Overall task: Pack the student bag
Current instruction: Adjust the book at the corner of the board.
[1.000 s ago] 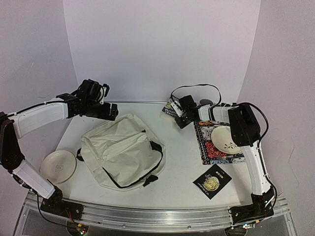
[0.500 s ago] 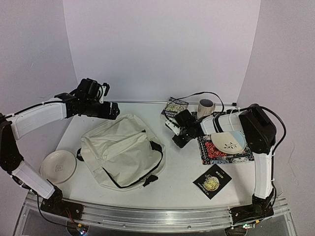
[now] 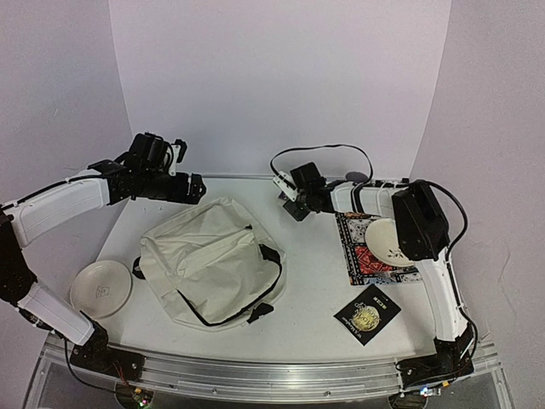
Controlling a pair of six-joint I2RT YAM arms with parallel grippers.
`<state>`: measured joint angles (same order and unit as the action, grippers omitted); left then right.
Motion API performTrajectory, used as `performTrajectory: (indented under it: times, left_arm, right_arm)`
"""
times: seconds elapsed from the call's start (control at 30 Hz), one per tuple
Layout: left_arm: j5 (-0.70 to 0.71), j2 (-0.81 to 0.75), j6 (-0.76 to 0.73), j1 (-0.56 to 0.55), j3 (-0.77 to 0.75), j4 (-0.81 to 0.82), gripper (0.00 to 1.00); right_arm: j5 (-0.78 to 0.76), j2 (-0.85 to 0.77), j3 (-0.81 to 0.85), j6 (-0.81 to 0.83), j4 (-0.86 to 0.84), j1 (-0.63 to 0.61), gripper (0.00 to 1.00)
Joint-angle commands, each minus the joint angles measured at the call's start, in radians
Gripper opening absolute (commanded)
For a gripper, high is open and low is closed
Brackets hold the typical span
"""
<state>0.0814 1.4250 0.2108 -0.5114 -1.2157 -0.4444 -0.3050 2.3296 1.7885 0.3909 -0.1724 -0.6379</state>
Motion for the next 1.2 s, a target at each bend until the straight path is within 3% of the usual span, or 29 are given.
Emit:
performTrajectory:
  times: [0.0,0.37,0.57,0.77,0.97,1.17]
  left_arm:
    - [0.003,-0.029,0.011,0.005,0.005,0.017,0.99]
    - [0.008,-0.011,0.010,0.005,-0.004,0.009,0.99]
    - [0.006,0.003,0.012,0.005,-0.011,0.007,0.99]
    - [0.005,0.008,0.012,0.005,-0.015,0.006,0.99]
    - [-0.001,0.016,0.015,0.005,-0.020,0.006,0.99]
    - [-0.008,0.011,0.019,0.005,-0.019,0.006,0.99]
  right_arm:
    - [-0.009,0.083,0.114,0.078,0.022,0.015,0.61]
    - [0.008,0.205,0.247,0.106,0.022,0.048,0.61]
    - [0.012,0.260,0.303,0.112,0.034,0.070,0.57]
    - [0.061,0.264,0.314,0.091,0.057,0.086,0.35]
    - [0.082,0.242,0.295,0.079,0.068,0.090,0.01]
    - [0.076,0.205,0.261,0.077,0.068,0.090,0.00]
